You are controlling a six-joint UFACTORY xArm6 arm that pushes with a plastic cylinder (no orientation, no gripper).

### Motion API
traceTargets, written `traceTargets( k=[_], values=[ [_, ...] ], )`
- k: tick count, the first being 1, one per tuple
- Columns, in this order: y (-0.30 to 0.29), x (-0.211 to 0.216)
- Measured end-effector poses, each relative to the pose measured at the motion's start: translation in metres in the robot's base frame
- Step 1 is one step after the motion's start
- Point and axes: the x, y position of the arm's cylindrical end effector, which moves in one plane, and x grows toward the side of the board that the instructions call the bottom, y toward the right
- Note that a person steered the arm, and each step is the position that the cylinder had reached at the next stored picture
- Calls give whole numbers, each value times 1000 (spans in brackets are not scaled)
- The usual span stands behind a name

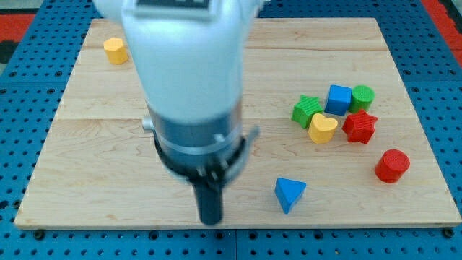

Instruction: Push the red circle and the blue triangle into the group of blocks

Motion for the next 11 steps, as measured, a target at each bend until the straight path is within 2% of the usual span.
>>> traceTargets(
  k=[2, 3, 4, 6, 8, 9, 10, 11],
  values=[
    [96, -7],
    [107, -37],
    [148, -42],
    [168, -119],
    [178, -16],
    [240, -22],
    [214, -64],
    [223, -58]
  ],
)
